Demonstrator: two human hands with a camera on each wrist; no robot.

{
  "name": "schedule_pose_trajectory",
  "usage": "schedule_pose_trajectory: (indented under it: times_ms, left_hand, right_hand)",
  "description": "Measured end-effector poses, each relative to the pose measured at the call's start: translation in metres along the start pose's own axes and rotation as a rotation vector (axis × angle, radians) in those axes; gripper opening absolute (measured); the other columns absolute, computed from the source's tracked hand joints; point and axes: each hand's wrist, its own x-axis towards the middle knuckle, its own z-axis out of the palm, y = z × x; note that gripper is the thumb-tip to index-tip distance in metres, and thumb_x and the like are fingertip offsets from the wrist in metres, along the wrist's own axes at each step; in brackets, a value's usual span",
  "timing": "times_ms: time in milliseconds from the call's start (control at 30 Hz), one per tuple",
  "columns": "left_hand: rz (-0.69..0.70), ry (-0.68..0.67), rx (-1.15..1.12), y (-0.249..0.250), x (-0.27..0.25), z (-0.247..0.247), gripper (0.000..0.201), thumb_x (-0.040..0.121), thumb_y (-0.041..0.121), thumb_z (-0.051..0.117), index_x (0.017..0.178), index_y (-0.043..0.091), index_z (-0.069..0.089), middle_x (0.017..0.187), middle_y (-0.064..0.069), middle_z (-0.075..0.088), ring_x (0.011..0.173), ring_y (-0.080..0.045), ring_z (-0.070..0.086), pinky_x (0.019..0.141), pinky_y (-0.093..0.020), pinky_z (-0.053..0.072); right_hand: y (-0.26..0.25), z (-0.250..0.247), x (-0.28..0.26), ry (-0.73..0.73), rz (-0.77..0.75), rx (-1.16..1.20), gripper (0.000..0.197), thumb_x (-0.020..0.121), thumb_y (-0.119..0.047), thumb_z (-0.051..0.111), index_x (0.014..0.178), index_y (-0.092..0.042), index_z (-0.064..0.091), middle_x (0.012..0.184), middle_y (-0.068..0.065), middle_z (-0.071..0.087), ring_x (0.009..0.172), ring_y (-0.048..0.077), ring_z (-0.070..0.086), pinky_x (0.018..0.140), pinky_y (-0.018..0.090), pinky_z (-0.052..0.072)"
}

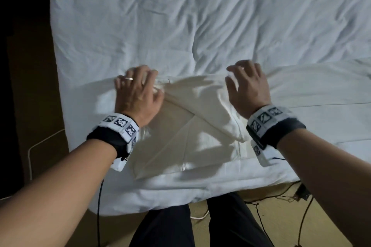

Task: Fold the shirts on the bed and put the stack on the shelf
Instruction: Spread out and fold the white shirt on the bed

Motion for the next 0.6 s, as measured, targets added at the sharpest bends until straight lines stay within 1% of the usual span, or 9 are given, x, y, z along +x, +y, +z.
schedule_pose_trajectory:
  times_ms: [33,67,100,167,233,367,467,533,600]
  left_hand:
    - [0.118,-0.048,0.009,0.009,-0.004,0.002,0.047,0.085,0.040,0.057,0.126,0.016,0.056,0.133,-0.011,0.054,0.120,-0.034,0.050,0.094,-0.050,0.036]
    - [0.208,-0.133,0.031,0.018,-0.009,0.006,0.057,0.086,0.044,0.052,0.135,0.017,0.052,0.143,-0.011,0.050,0.129,-0.036,0.047,0.100,-0.053,0.036]
    - [0.246,-0.238,0.060,0.024,-0.013,0.010,0.066,0.088,0.052,0.045,0.146,0.020,0.042,0.154,-0.011,0.040,0.139,-0.037,0.039,0.108,-0.055,0.033]
    - [0.182,-0.388,0.082,0.028,-0.018,0.019,0.076,0.092,0.066,0.025,0.156,0.025,0.022,0.167,-0.006,0.014,0.151,-0.035,0.017,0.119,-0.057,0.018]
    - [0.103,-0.422,0.084,0.026,-0.018,0.024,0.080,0.093,0.072,0.015,0.158,0.025,0.016,0.168,-0.001,0.004,0.153,-0.033,0.006,0.122,-0.057,0.011]
    - [0.018,-0.474,0.119,0.042,-0.013,0.017,0.086,0.091,0.076,0.026,0.158,0.023,0.015,0.169,-0.004,-0.001,0.153,-0.036,0.001,0.122,-0.059,0.004]
    - [-0.045,-0.414,0.112,0.070,-0.020,0.008,0.085,0.090,0.073,0.034,0.156,0.021,0.023,0.167,-0.014,0.009,0.153,-0.036,0.005,0.121,-0.058,0.004]
    - [0.029,-0.348,0.083,0.100,-0.027,0.004,0.080,0.088,0.066,0.042,0.152,0.018,0.035,0.162,-0.018,0.023,0.151,-0.037,0.017,0.120,-0.056,0.013]
    - [0.165,-0.325,0.049,0.140,-0.035,0.008,0.072,0.086,0.058,0.047,0.144,0.016,0.044,0.155,-0.018,0.035,0.144,-0.038,0.032,0.115,-0.055,0.027]
  right_hand:
    - [-0.007,0.000,-0.012,-0.011,-0.098,-0.023,0.029,0.092,-0.022,0.057,0.116,-0.009,0.065,0.119,0.015,0.061,0.103,0.037,0.056,0.082,0.047,0.048]
    - [-0.014,0.002,-0.024,-0.080,-0.183,-0.048,0.034,0.093,-0.026,0.054,0.123,-0.010,0.062,0.130,0.015,0.058,0.112,0.038,0.055,0.086,0.047,0.046]
    - [-0.017,0.005,-0.035,-0.202,-0.239,-0.098,0.043,0.096,-0.033,0.049,0.134,-0.014,0.056,0.143,0.015,0.050,0.125,0.037,0.049,0.094,0.048,0.043]
    - [-0.011,0.014,-0.052,-0.449,-0.260,-0.232,0.062,0.098,-0.051,0.032,0.153,-0.021,0.032,0.162,0.010,0.022,0.147,0.032,0.026,0.107,0.049,0.033]
    - [0.002,0.018,-0.061,-0.549,-0.233,-0.292,0.072,0.096,-0.062,0.021,0.158,-0.026,0.012,0.166,0.007,0.001,0.152,0.027,0.009,0.115,0.050,0.025]
    - [0.026,0.011,-0.064,-0.595,-0.239,-0.316,0.084,0.090,-0.074,0.020,0.157,-0.030,-0.005,0.165,0.004,-0.012,0.153,0.026,0.001,0.120,0.050,0.014]
    - [0.047,-0.010,-0.063,-0.623,-0.246,-0.293,0.087,0.088,-0.075,0.018,0.157,-0.029,-0.006,0.165,0.002,-0.009,0.153,0.023,0.000,0.120,0.047,0.014]
    - [0.070,-0.028,-0.062,-0.622,-0.199,-0.263,0.083,0.090,-0.073,0.017,0.157,-0.027,0.005,0.166,0.002,0.000,0.152,0.023,0.005,0.117,0.046,0.019]
    - [0.099,-0.045,-0.061,-0.601,-0.155,-0.245,0.076,0.091,-0.068,0.019,0.154,-0.025,0.022,0.165,0.002,0.011,0.150,0.025,0.015,0.114,0.048,0.025]
